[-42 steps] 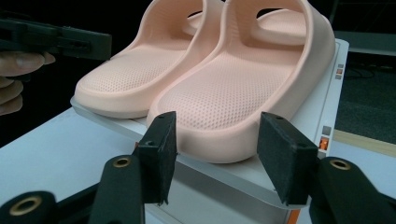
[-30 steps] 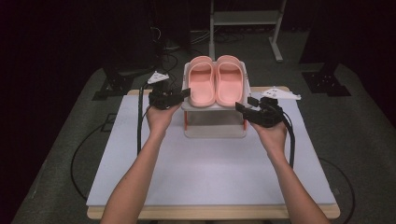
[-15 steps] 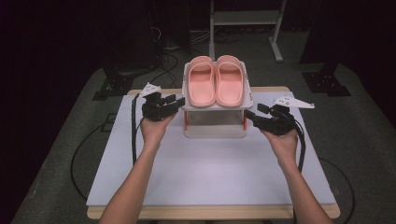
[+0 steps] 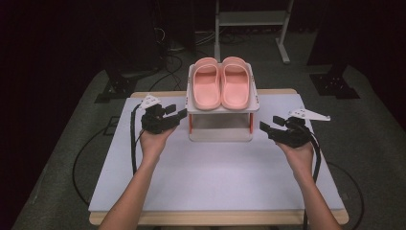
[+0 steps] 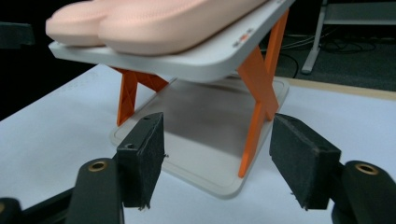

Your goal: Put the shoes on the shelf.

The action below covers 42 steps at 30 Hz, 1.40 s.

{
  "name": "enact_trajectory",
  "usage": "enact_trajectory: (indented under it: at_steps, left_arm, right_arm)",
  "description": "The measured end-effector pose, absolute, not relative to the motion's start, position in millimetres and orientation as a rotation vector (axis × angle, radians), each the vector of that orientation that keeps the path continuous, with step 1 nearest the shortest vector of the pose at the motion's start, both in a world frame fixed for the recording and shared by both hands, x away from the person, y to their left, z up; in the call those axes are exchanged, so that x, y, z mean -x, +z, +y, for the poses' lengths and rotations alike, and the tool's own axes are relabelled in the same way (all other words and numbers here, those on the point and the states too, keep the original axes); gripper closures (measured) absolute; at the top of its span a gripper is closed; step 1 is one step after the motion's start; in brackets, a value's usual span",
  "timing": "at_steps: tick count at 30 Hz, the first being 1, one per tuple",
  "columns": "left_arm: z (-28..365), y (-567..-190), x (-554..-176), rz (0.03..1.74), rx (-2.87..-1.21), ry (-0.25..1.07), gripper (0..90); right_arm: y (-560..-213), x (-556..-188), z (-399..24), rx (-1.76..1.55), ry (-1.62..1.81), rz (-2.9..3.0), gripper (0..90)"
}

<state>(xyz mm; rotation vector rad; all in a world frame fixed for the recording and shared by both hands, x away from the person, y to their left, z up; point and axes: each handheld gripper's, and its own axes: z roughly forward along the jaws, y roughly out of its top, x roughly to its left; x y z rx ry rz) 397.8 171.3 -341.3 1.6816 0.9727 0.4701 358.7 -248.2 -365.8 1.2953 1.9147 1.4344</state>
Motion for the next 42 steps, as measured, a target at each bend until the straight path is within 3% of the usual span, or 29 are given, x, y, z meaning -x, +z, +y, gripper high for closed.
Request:
enact_trajectory:
  at_steps: [29, 42]
  left_arm:
    - [190, -389, -372, 0.997, -1.692, 0.477, 29.3]
    - [194, -405, -359, 0.992, -1.705, 0.464, 26.9]
  right_arm:
    - [-415, -338, -279, -1.389, 1.382, 1.931, 31.5]
    - [-430, -324, -284, -1.401, 1.382, 1.946, 30.6]
